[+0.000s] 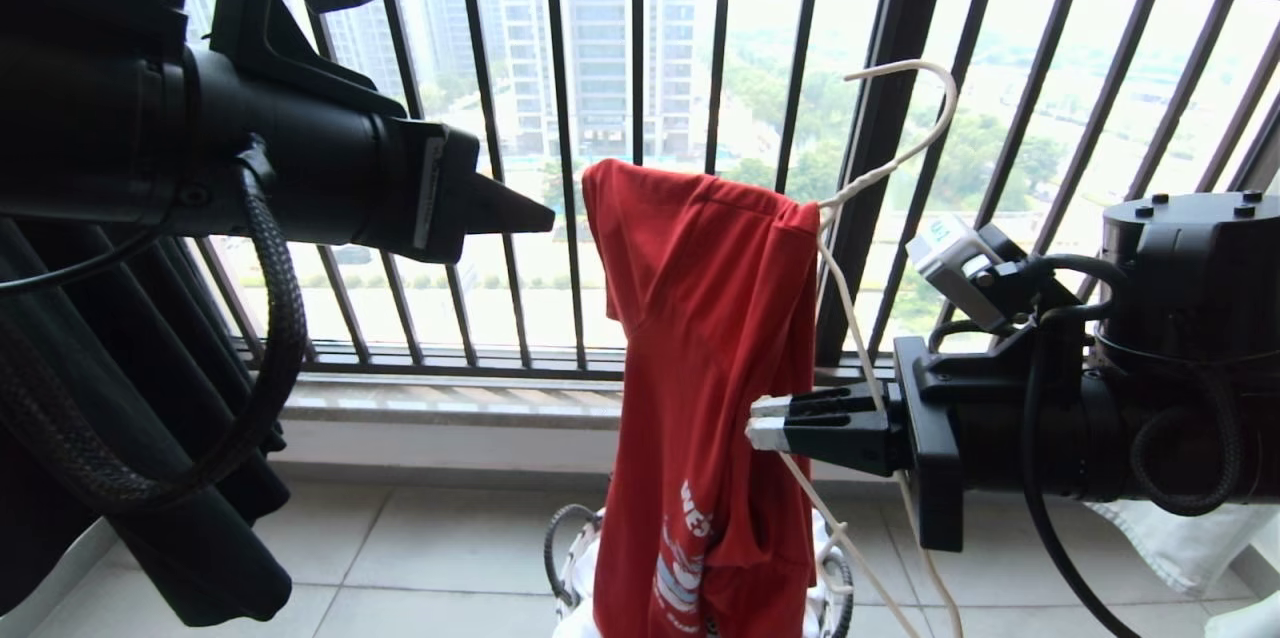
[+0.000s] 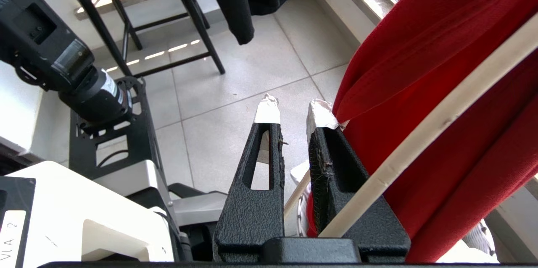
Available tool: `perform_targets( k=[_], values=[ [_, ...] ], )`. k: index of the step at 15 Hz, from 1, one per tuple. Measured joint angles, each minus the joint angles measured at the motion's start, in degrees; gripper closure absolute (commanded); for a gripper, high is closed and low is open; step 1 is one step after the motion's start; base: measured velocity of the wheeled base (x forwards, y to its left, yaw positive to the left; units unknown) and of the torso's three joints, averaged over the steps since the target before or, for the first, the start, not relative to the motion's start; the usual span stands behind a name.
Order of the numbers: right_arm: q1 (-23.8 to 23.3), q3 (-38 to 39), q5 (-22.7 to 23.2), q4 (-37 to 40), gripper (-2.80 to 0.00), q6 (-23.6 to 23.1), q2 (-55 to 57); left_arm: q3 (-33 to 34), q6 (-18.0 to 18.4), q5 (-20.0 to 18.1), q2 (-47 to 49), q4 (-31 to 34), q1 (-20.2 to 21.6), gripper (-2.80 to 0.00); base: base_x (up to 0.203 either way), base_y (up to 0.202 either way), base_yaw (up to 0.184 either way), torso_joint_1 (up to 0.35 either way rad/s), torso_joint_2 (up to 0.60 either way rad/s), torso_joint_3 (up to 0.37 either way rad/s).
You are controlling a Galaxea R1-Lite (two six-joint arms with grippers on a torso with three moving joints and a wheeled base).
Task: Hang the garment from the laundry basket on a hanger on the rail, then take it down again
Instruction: Hang the clothes on the clothes rack
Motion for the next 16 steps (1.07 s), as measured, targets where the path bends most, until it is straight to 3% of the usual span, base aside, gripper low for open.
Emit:
perform_targets(
  k=[3,5,8,14,16],
  values=[
    [0.54,-3.85,1.66,0.21,0.0,0.06,1.32,0.22,5.57,-7.53,-2.4,6.27,6.88,0.0,0.0,0.0,0.0,0.0,0.0,0.0],
    [0.67,-7.29,2.28,1.74,0.0,-0.35,3.29,0.17,10.37,-15.17,-3.38,7.18,11.28,0.0,0.0,0.0,0.0,0.0,0.0,0.0],
    [1.67,-9.93,2.44,5.73,0.0,-5.3,5.59,-0.73,18.83,-23.43,-3.65,10.83,15.55,0.0,0.0,0.0,0.0,0.0,0.0,0.0],
    [3.88,-12.85,2.29,8.13,0.0,-13.91,8.45,-1.46,20.13,-24.4,-1.97,11.92,18.46,0.0,0.0,0.0,0.0,0.0,0.0,0.0],
    [3.1,-13.91,2.11,9.89,0.0,-19.89,9.38,-1.59,20.07,-24.39,-1.57,11.88,18.66,0.0,0.0,0.0,0.0,0.0,0.0,0.0]
  ],
)
